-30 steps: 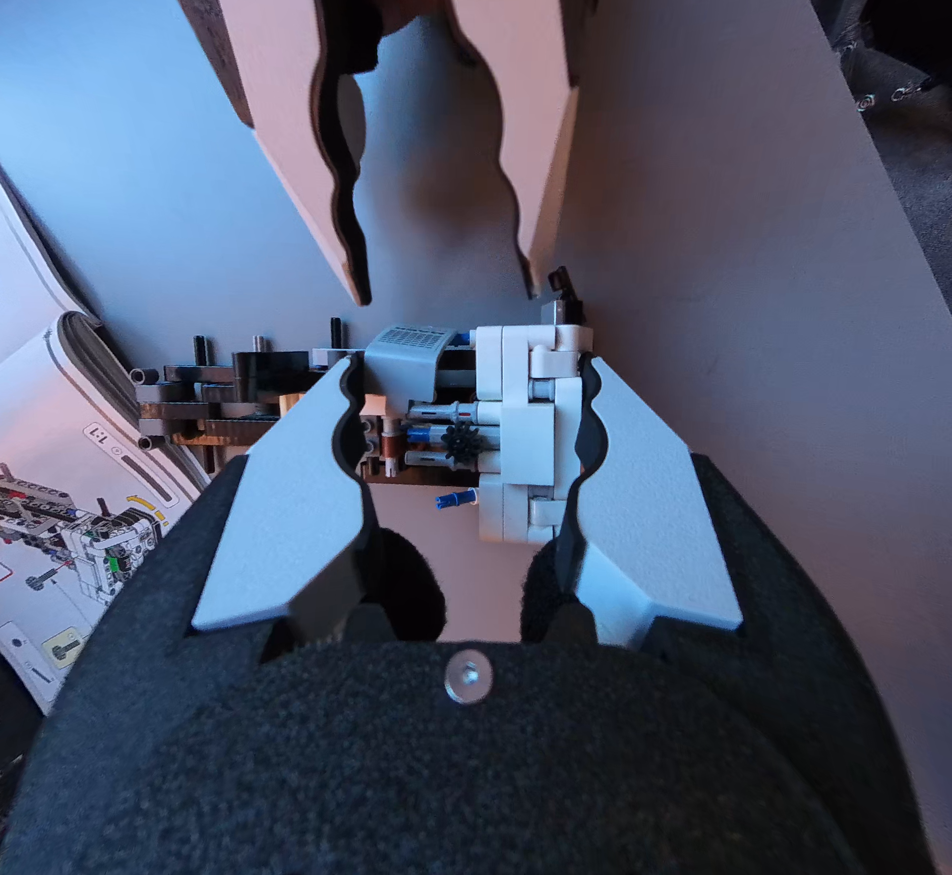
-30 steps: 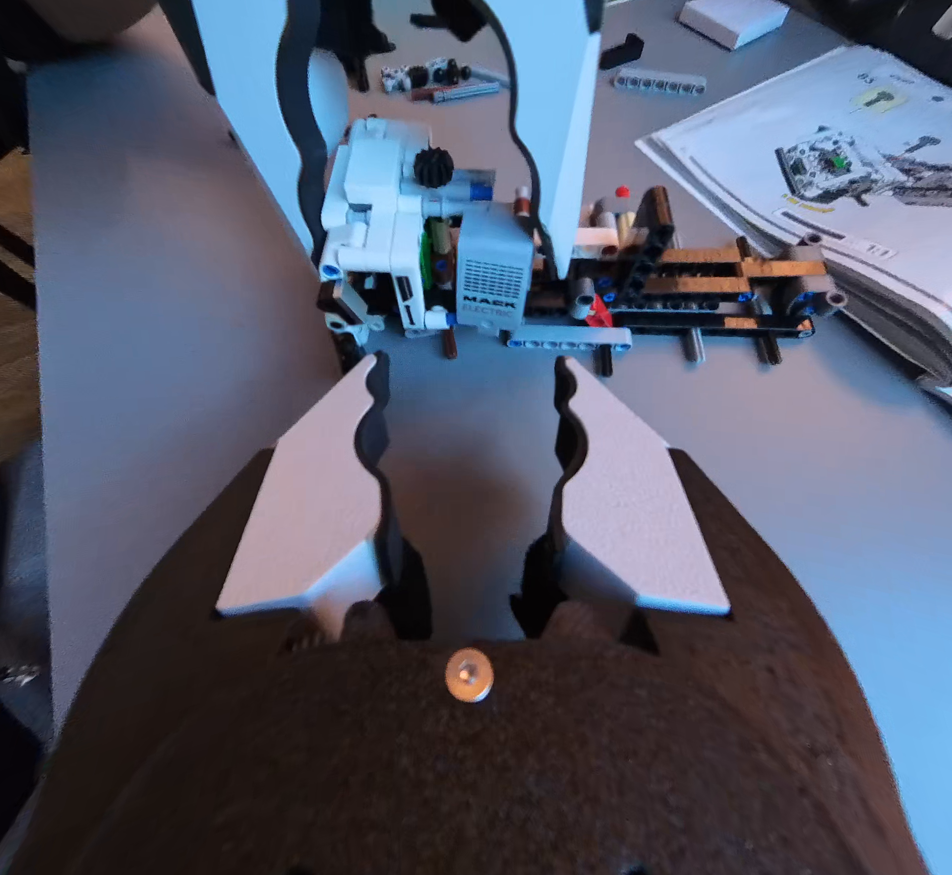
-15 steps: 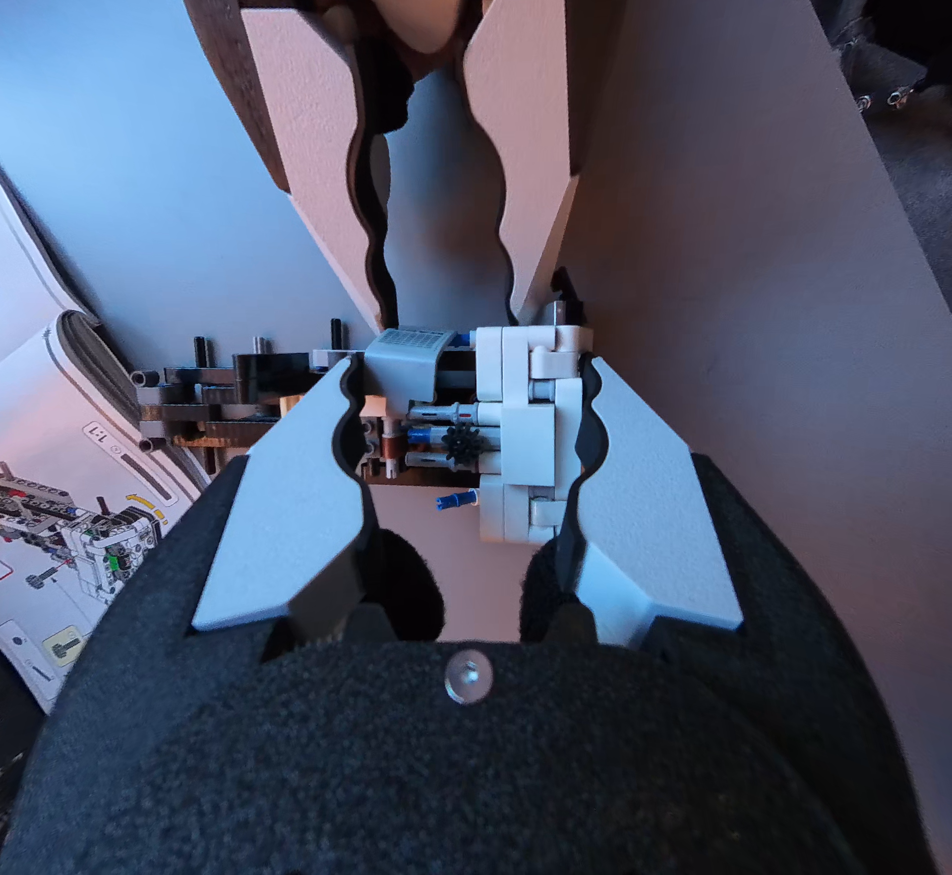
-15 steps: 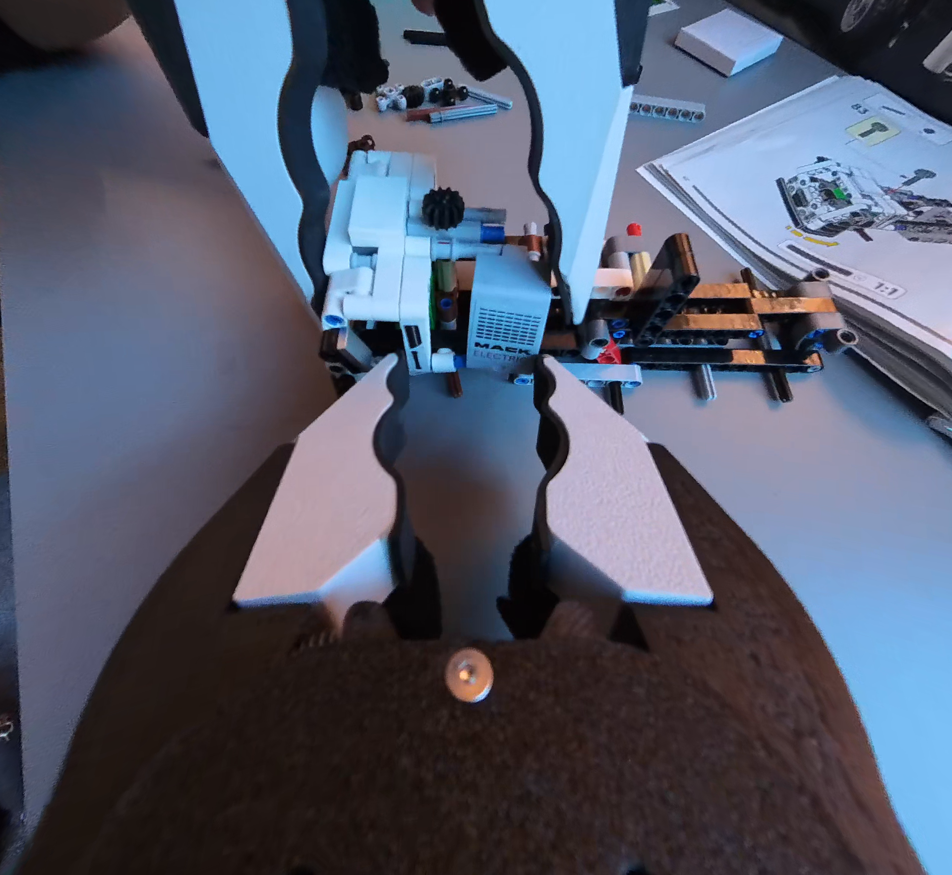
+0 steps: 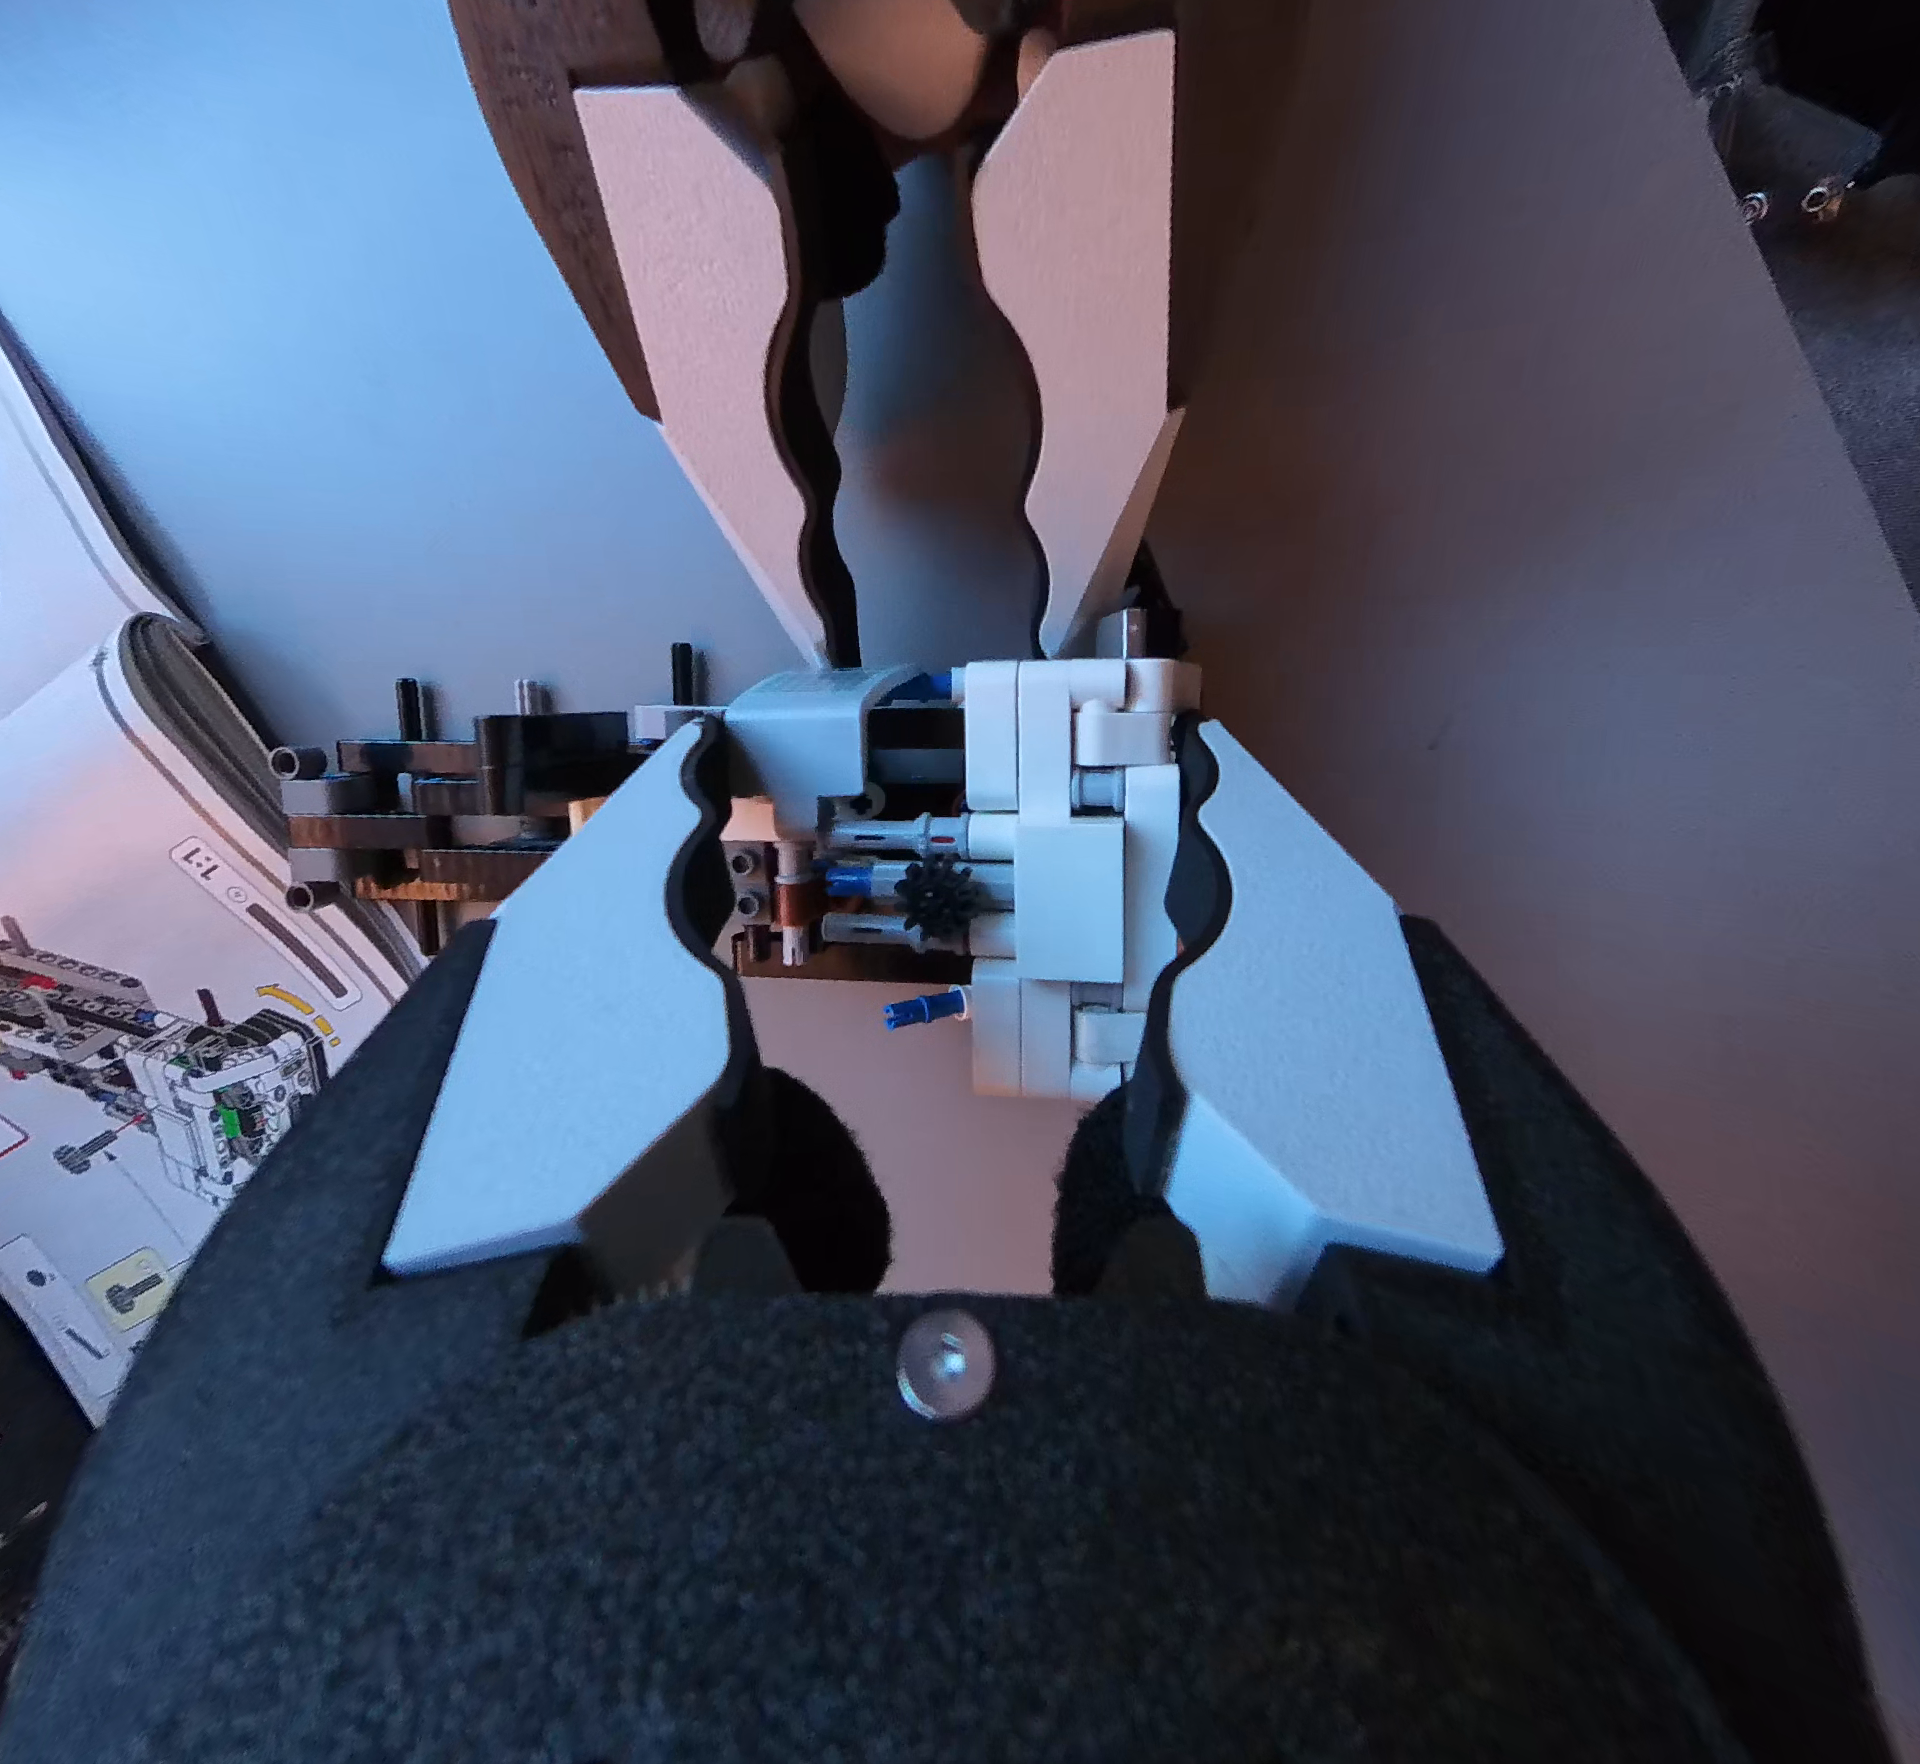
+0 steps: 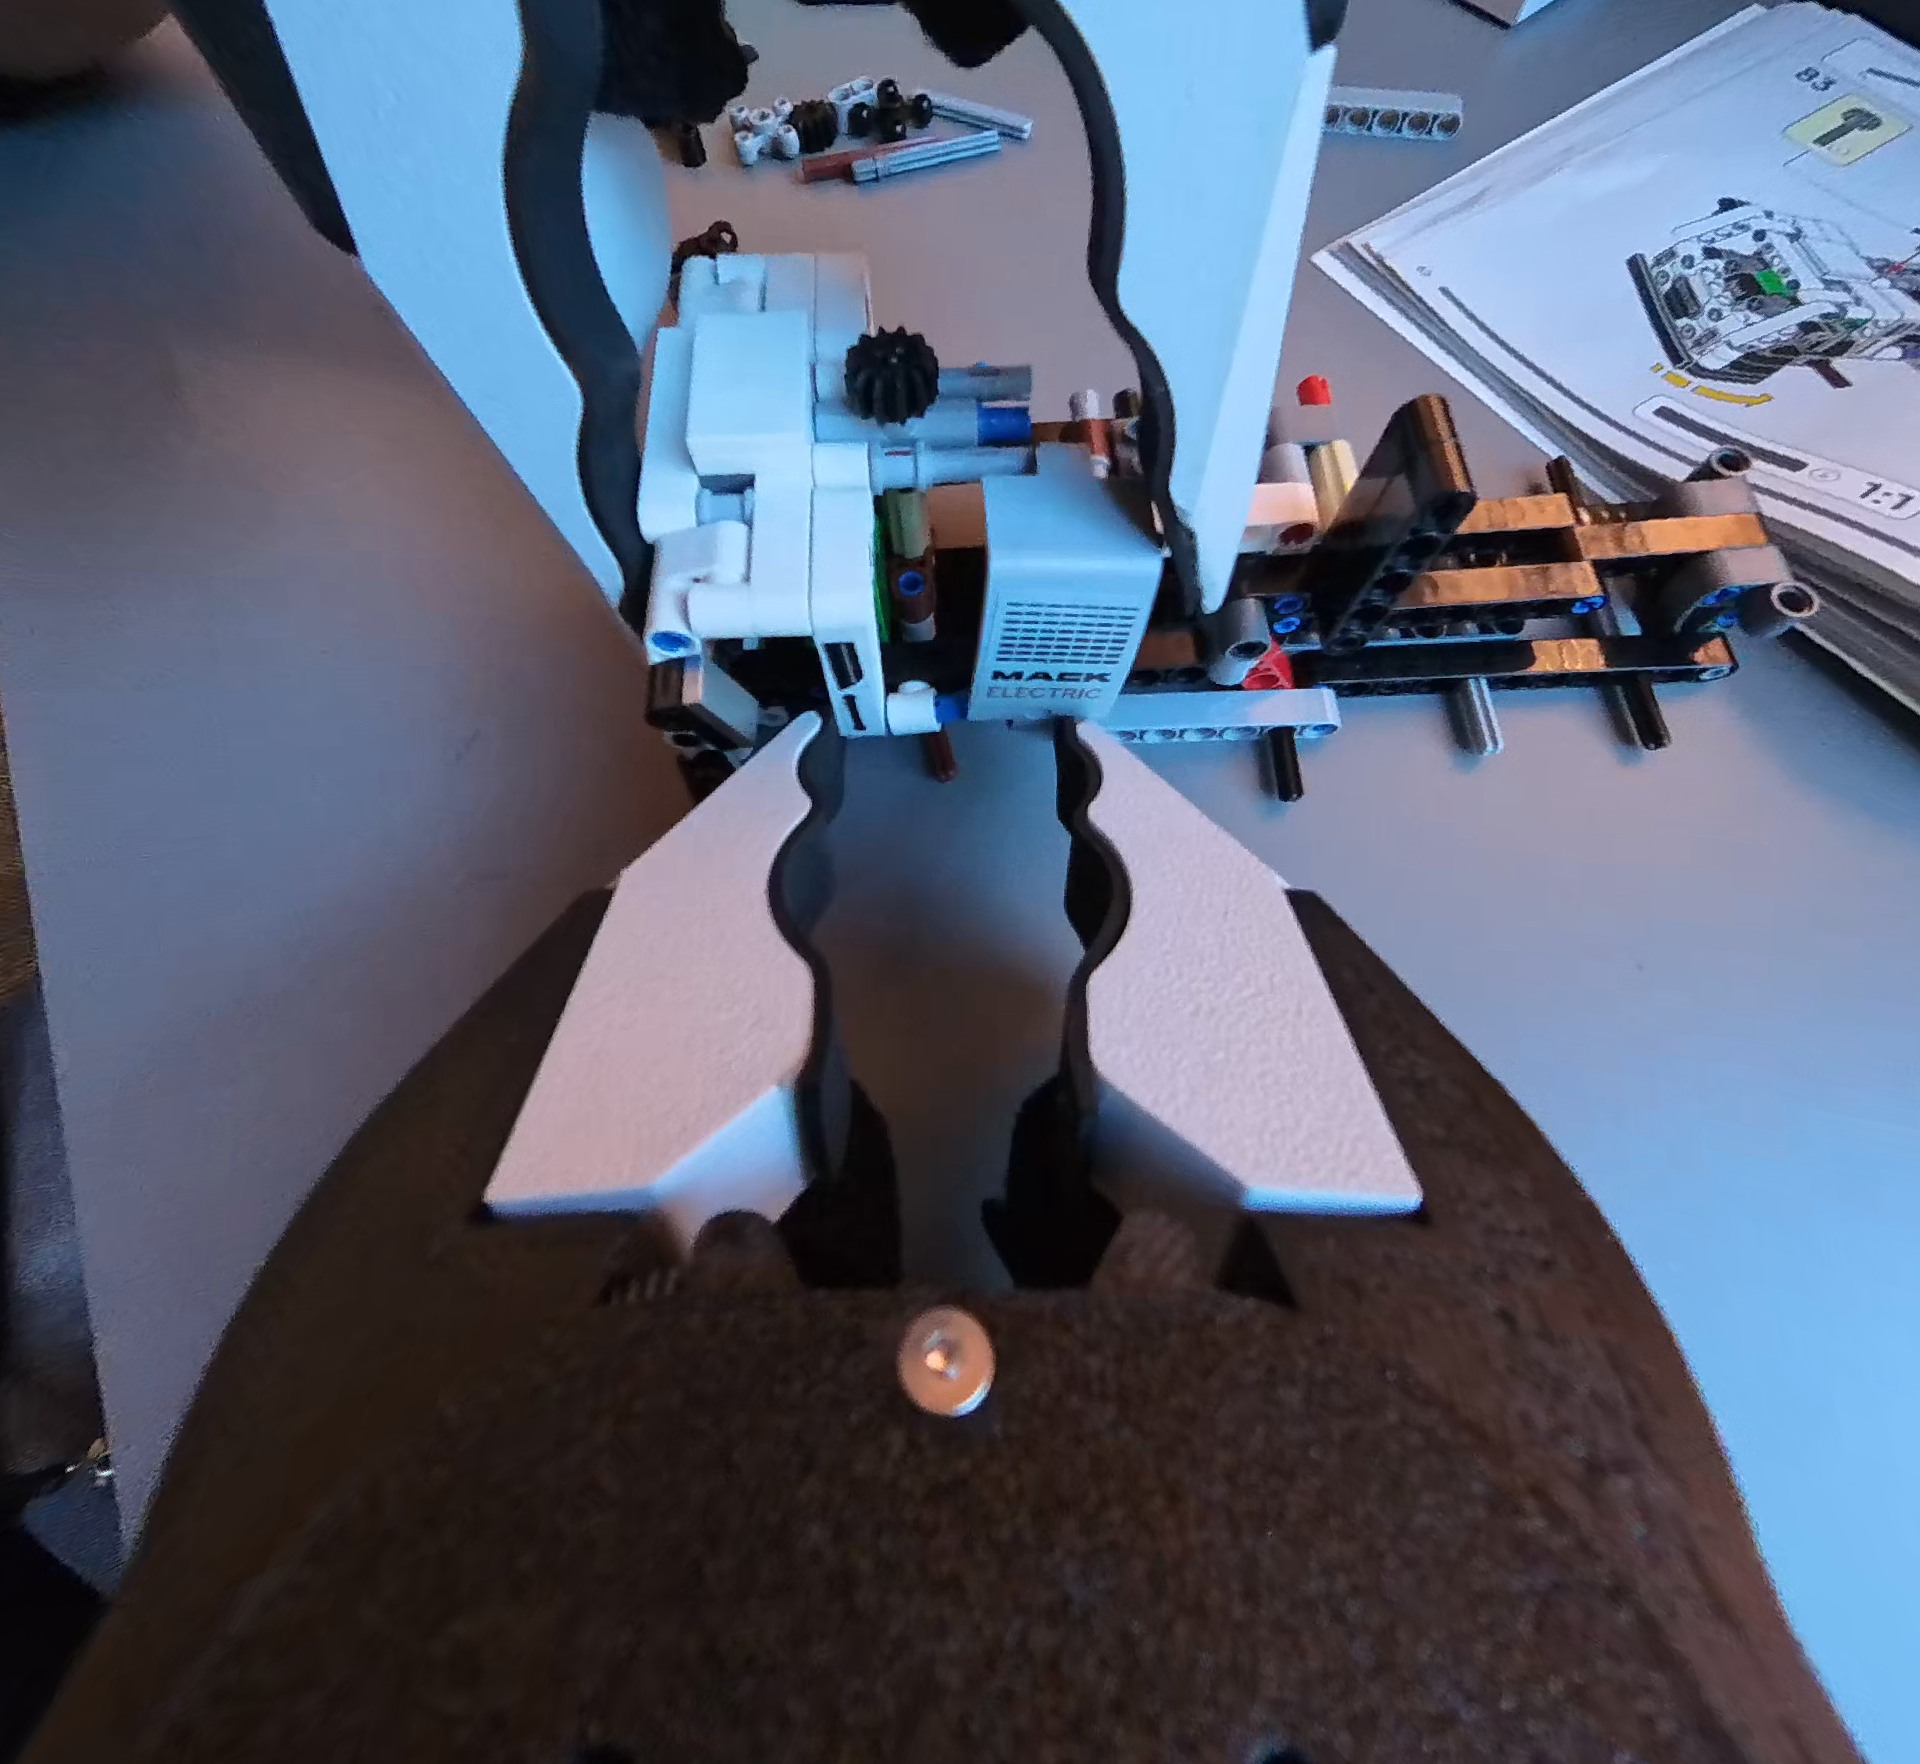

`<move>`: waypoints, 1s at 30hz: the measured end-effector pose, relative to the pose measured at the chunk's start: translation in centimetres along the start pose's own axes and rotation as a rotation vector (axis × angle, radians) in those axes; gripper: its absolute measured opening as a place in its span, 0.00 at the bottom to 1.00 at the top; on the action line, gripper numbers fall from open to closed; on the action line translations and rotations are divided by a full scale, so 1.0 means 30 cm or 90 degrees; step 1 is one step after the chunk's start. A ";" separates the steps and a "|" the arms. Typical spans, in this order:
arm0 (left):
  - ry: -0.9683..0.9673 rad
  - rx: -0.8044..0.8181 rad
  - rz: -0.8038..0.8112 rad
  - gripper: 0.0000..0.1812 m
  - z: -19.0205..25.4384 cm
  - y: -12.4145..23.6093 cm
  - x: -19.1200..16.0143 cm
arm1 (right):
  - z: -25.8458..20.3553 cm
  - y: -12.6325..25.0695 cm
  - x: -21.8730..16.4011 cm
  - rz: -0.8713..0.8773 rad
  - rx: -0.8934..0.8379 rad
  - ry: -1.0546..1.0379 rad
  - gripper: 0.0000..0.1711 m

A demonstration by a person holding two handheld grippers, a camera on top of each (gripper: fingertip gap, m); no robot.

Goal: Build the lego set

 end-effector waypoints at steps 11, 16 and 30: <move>-0.021 0.024 -0.006 0.46 -0.001 0.008 0.002 | 0.003 0.001 0.005 0.004 -0.009 0.036 0.23; -0.021 0.027 -0.011 0.46 -0.001 0.009 0.000 | 0.003 0.000 0.006 0.005 -0.012 0.042 0.24; 0.001 0.016 -0.017 0.45 -0.001 0.008 -0.007 | 0.000 -0.002 0.002 0.003 0.017 0.033 0.22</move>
Point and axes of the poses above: each gripper's, where its closed fingertips meet, y back along the fingers, x out of its top, z = x × y across the jaws, the point moved 3 cm from there along y, back along the fingers, and after that the axes turned 7 degrees about y, right-handed, at the moved point
